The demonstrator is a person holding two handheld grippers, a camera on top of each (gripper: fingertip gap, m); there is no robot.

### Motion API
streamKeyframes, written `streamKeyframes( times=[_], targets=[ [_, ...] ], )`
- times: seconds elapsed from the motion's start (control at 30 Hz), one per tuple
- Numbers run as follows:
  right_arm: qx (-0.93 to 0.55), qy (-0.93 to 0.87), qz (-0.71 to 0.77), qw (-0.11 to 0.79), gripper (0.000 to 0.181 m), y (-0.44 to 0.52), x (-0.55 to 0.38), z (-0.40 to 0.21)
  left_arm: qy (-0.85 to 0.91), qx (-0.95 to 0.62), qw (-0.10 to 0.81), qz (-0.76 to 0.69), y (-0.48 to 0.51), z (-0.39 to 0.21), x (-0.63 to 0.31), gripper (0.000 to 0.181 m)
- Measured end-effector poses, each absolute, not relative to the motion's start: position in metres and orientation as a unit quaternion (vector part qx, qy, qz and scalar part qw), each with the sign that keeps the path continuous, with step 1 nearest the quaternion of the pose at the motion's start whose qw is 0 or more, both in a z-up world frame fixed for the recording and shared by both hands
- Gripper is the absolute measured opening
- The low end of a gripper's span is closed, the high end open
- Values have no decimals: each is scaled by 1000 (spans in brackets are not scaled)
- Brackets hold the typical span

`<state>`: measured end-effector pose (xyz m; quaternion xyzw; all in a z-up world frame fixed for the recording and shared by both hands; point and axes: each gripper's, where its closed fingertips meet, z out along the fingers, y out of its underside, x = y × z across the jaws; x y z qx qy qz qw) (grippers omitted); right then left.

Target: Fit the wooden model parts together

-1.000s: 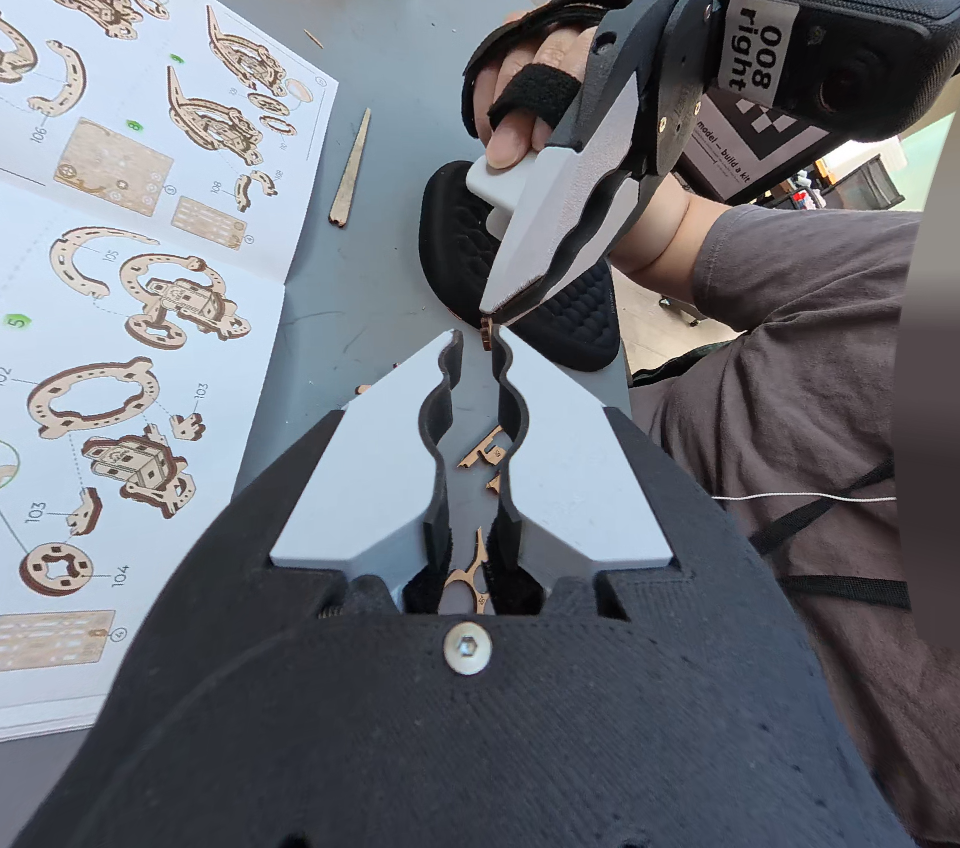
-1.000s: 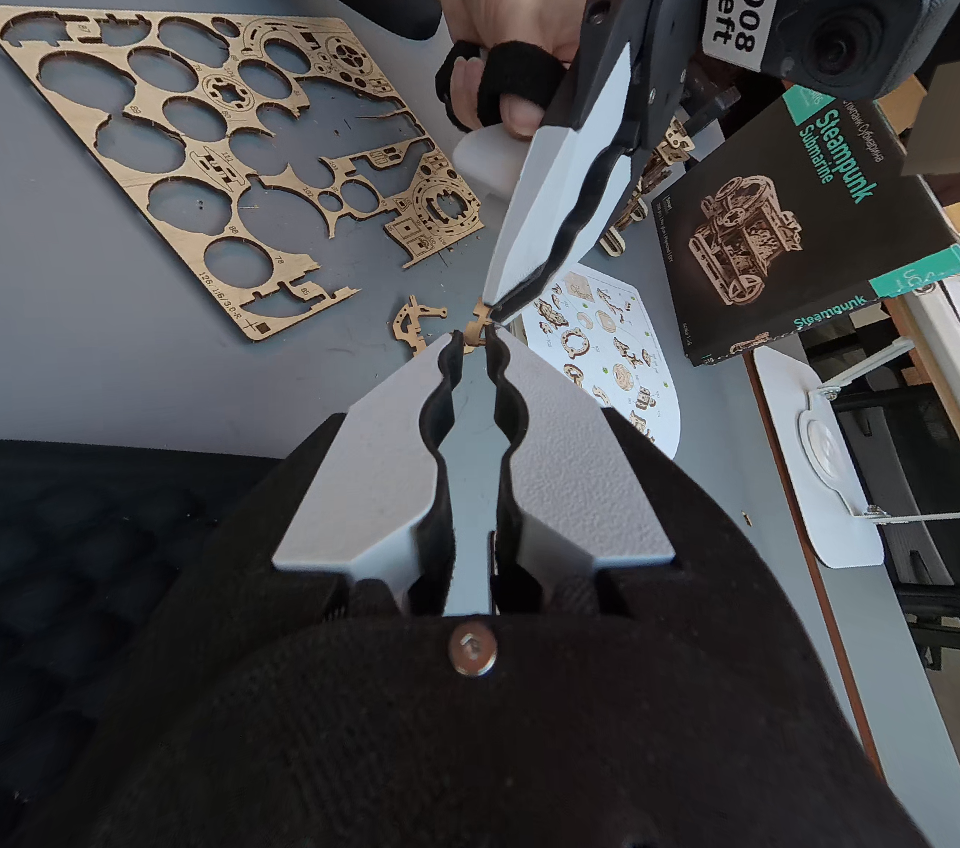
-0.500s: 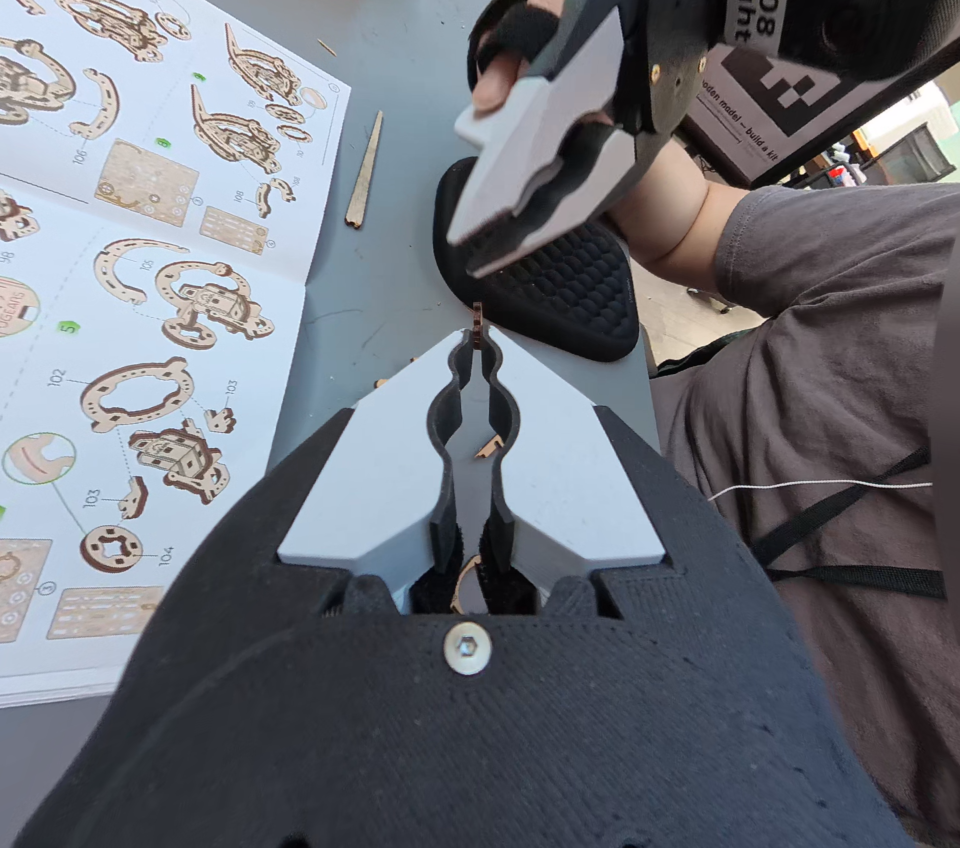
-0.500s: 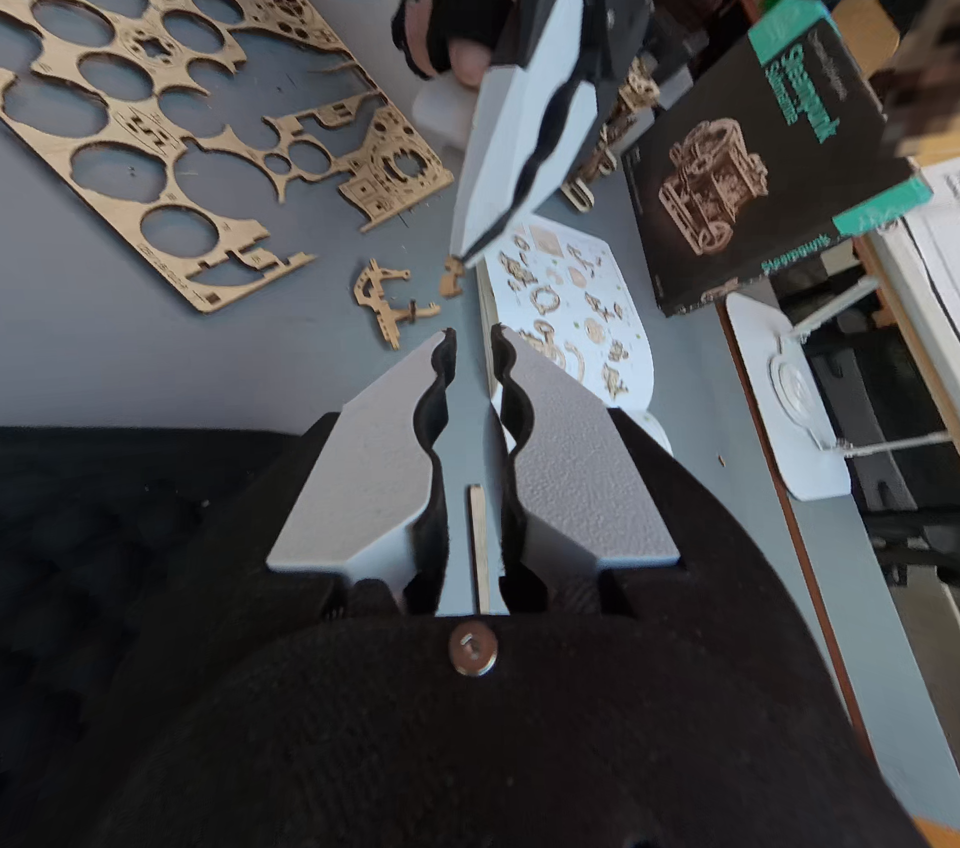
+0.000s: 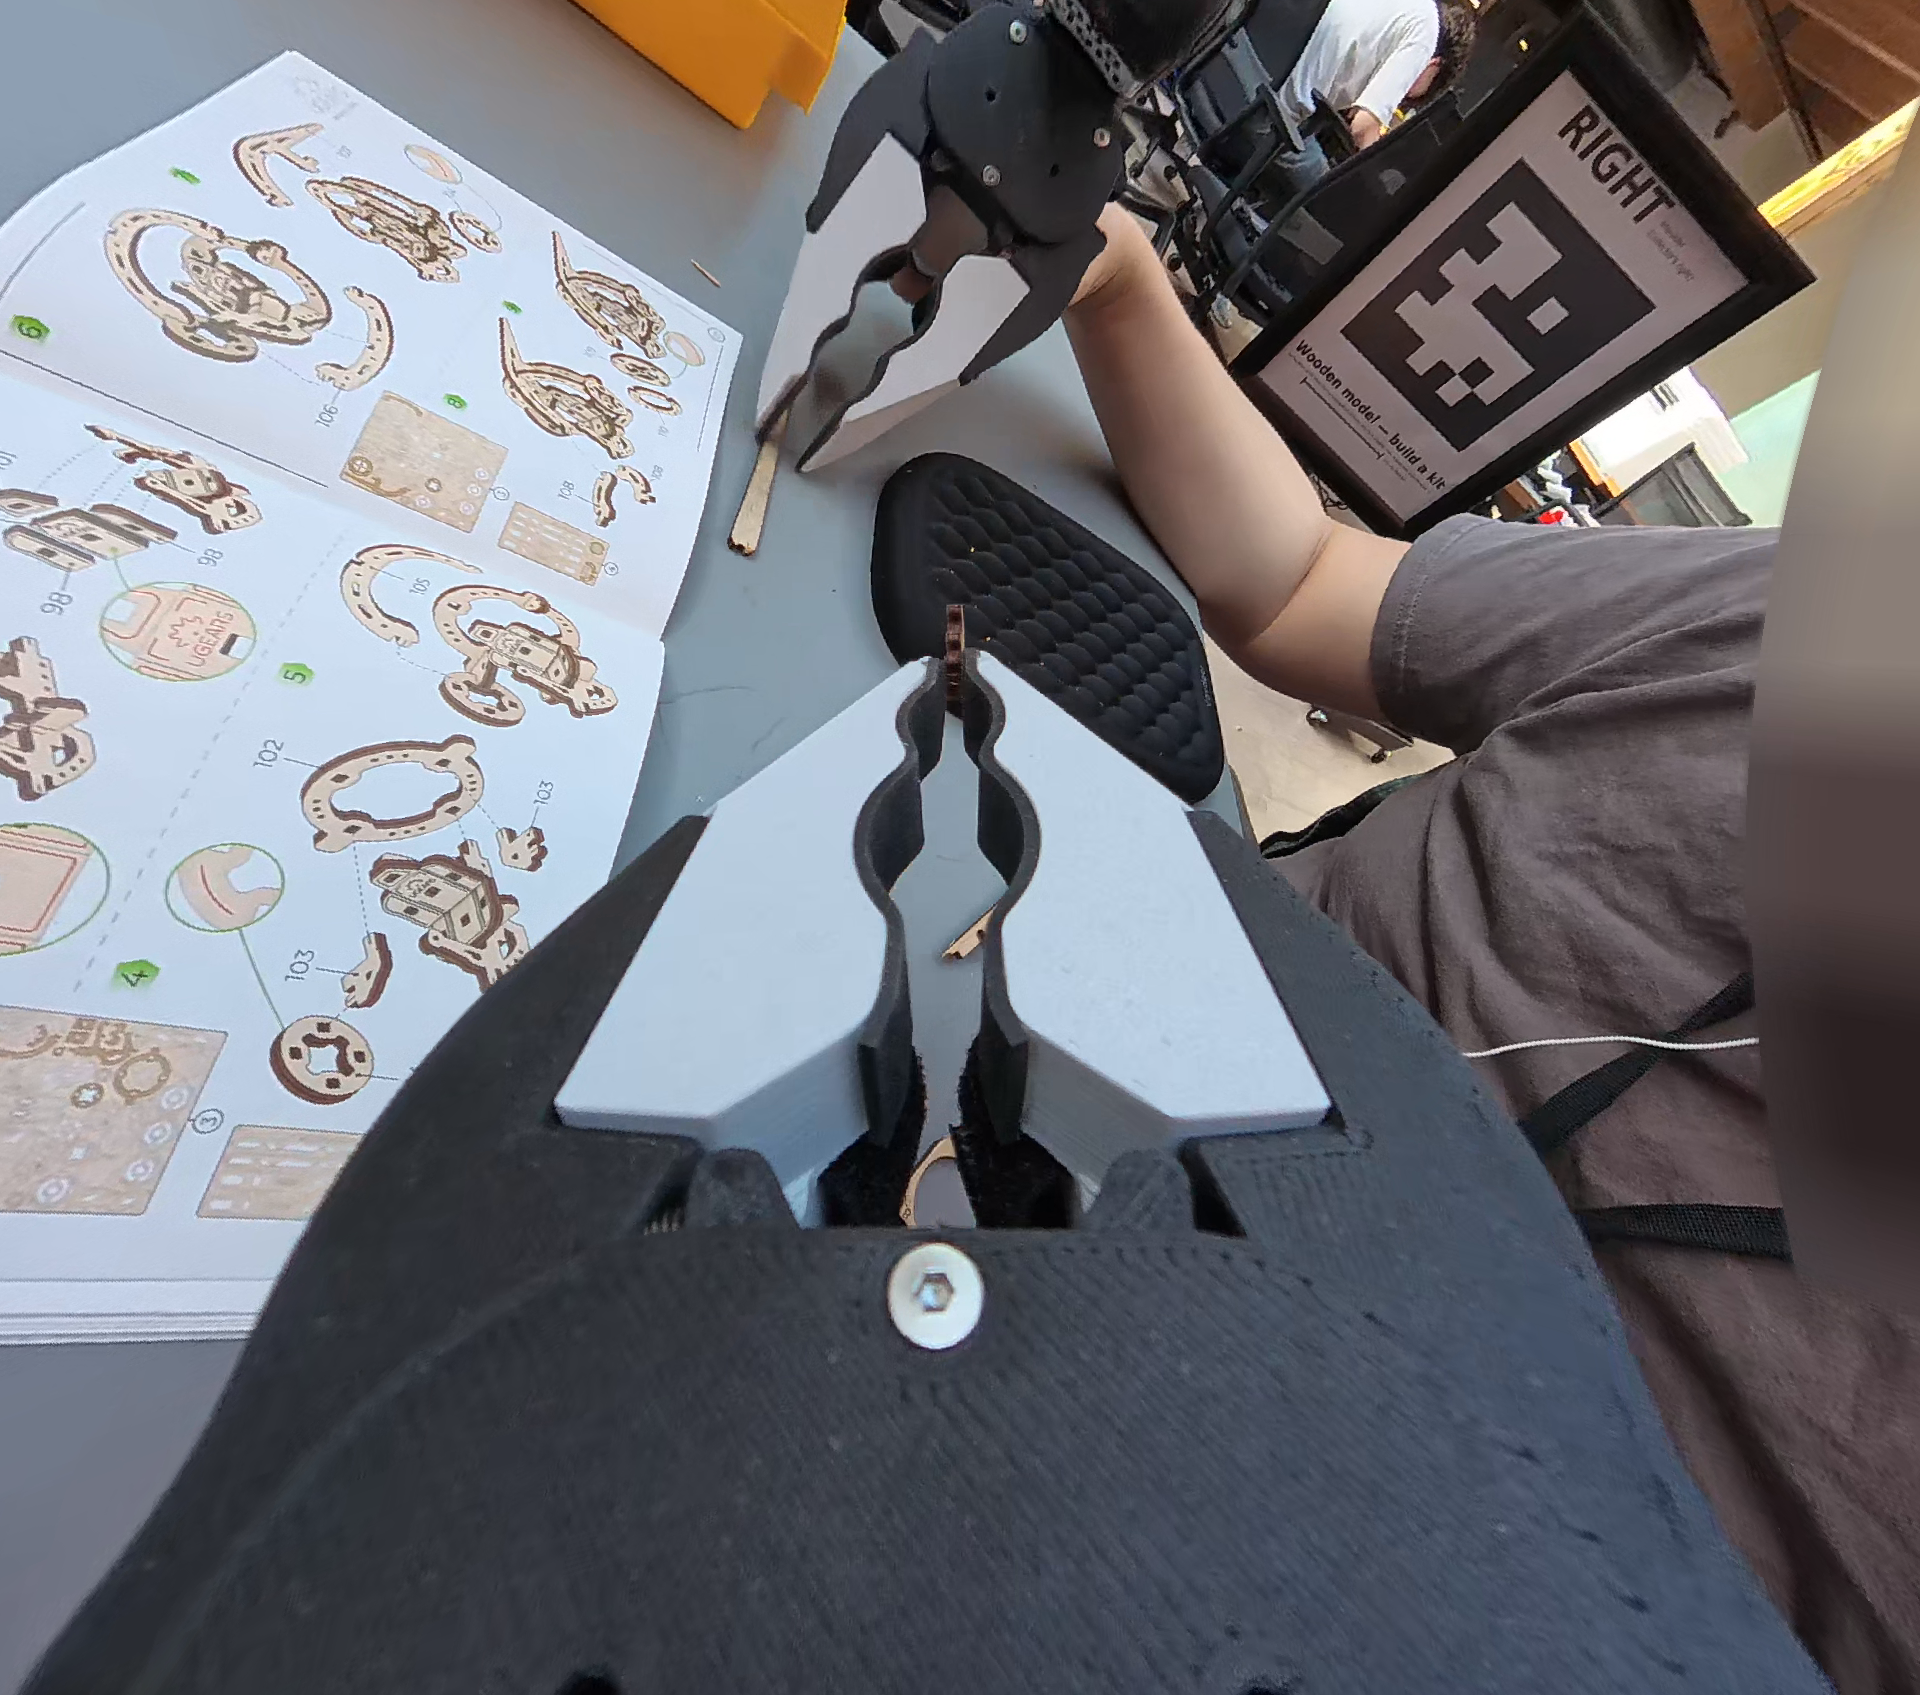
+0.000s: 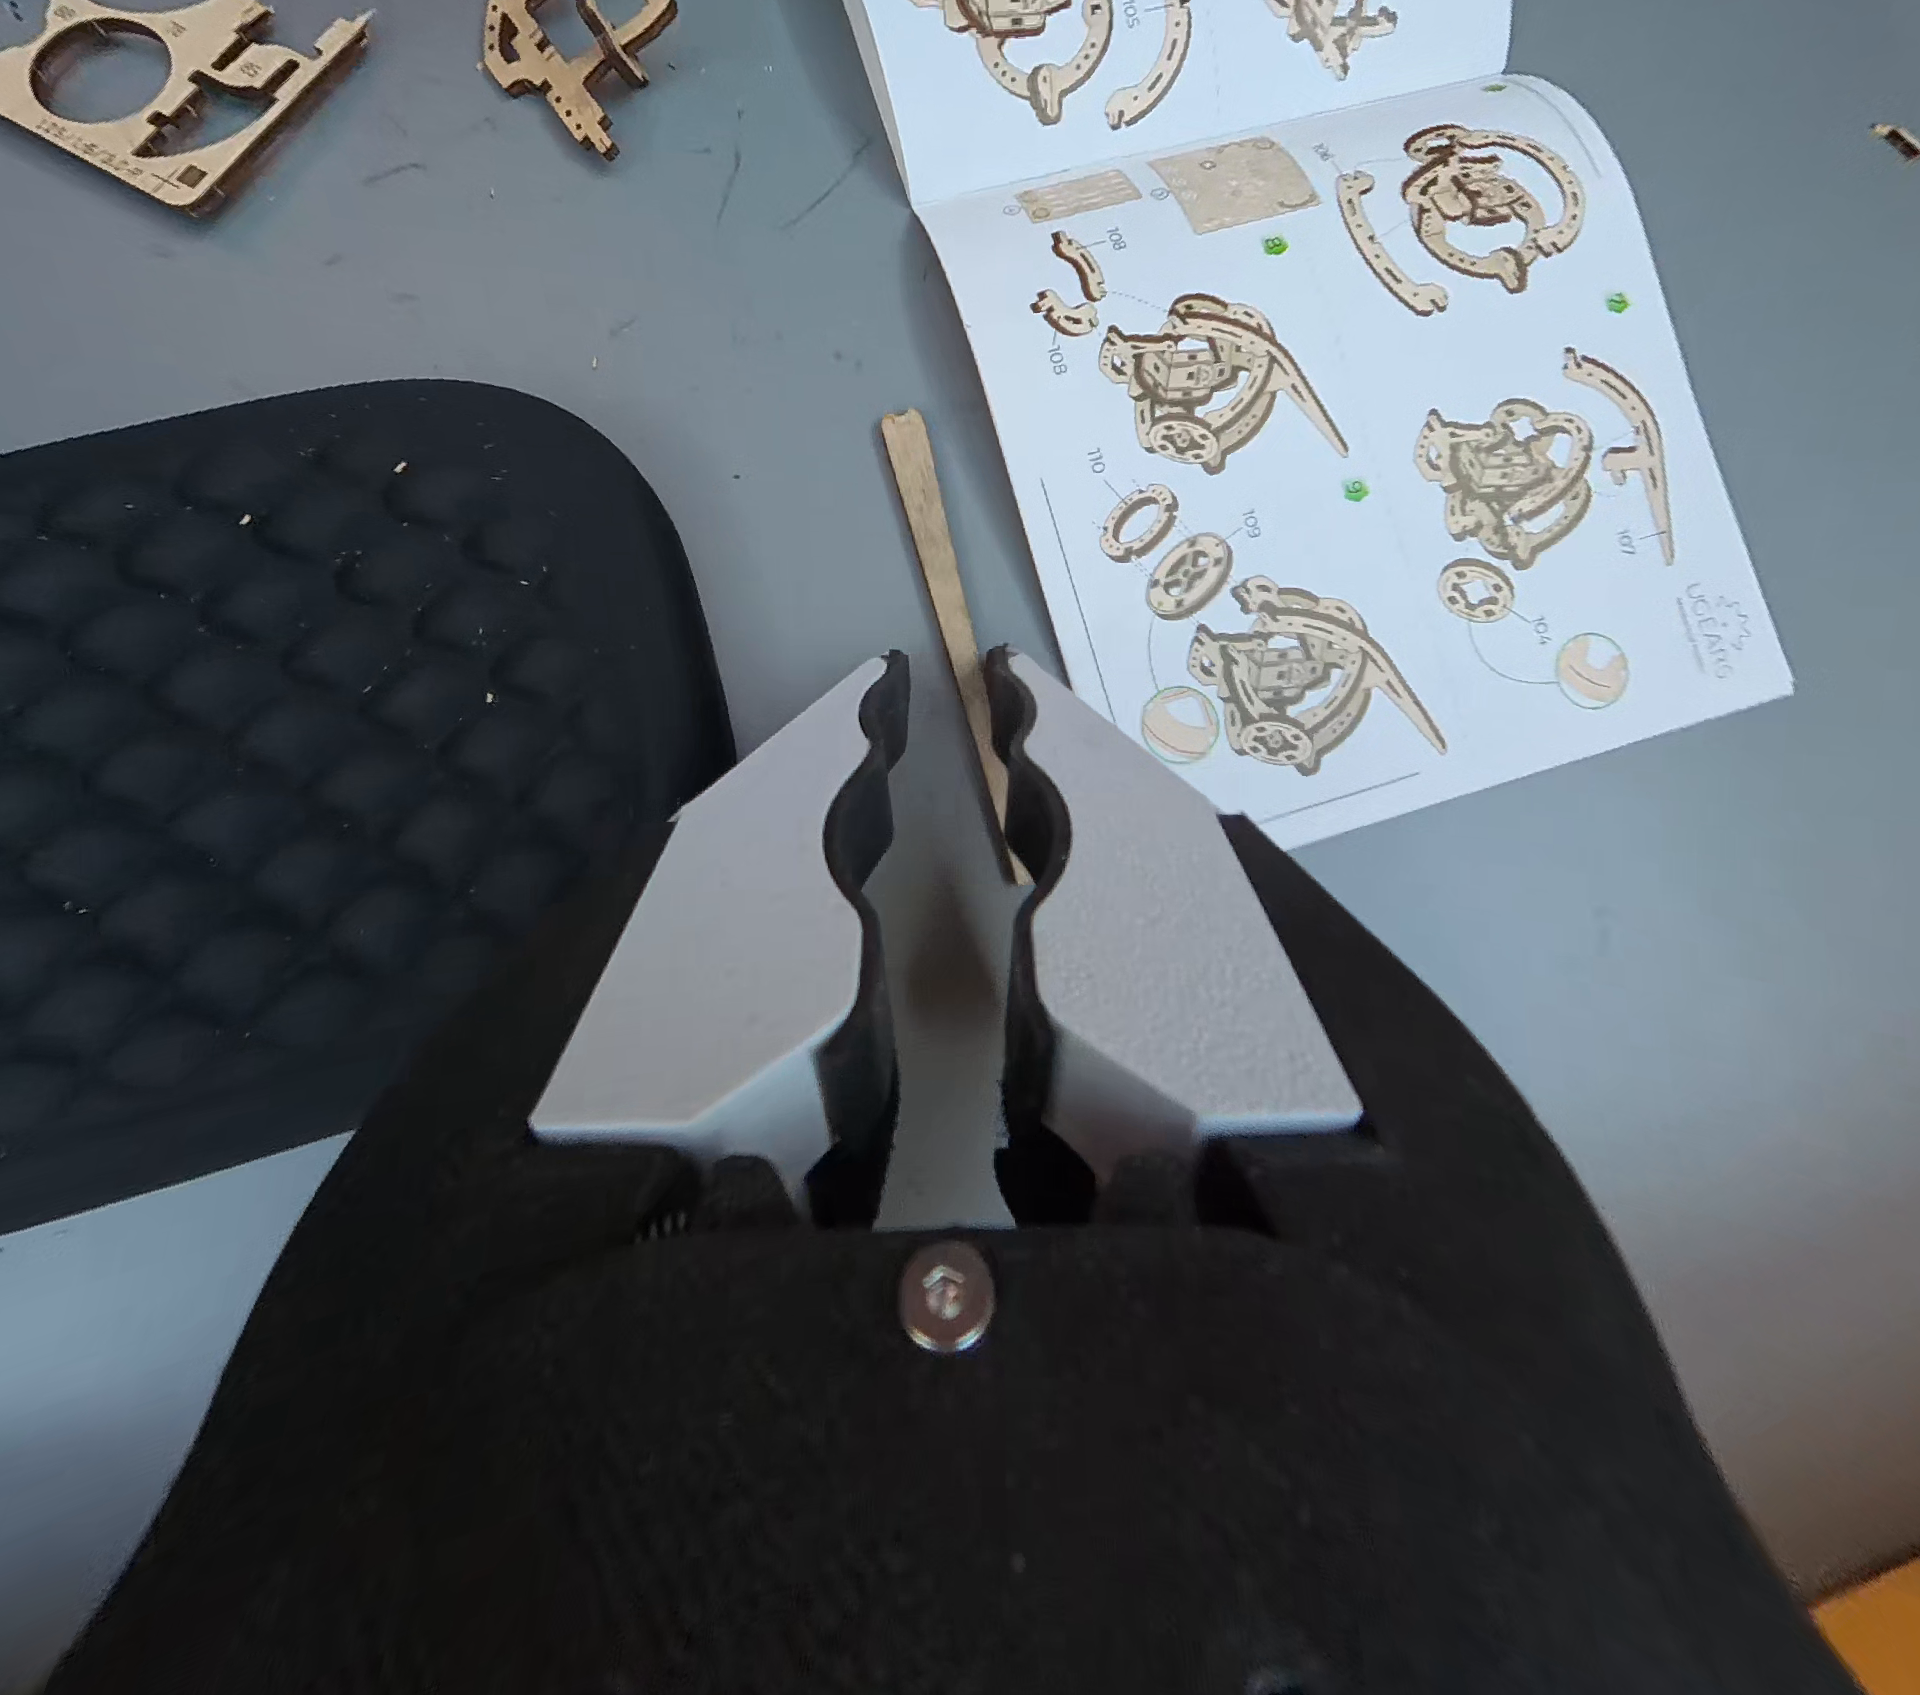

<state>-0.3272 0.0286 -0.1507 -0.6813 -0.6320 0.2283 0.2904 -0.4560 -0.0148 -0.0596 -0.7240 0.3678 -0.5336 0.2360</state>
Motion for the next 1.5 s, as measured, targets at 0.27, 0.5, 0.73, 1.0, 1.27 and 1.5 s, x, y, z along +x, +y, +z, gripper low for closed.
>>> streamKeyframes(
  times=[0.27, 0.5, 0.73, 1.0, 1.27, 1.5],
  targets=[
    [-685, -617, 266, 282, 4, 23, -349, -146, 372, -671, 319, -556, -10, -24, -458, 0],
    [-590, -462, 516, 415, 4, 4, -406, -18, 343, -611, 457, -548, -4, 44, -478, 0],
    [-514, -432, 615, 414, 3, -31, -475, 83, 292, -549, 581, -525, -24, 130, -522, 0],
    [-484, -450, 631, 407, 4, -50, -523, 135, 288, -507, 647, -491, -53, 177, -559, 0],
    [-486, -438, 636, 410, 4, -49, -526, 135, 282, -512, 642, -497, -51, 175, -558, 0],
    [-499, -448, 617, 411, 4, -47, -525, 130, 280, -517, 642, -492, -47, 171, -555, 0]
  ],
)
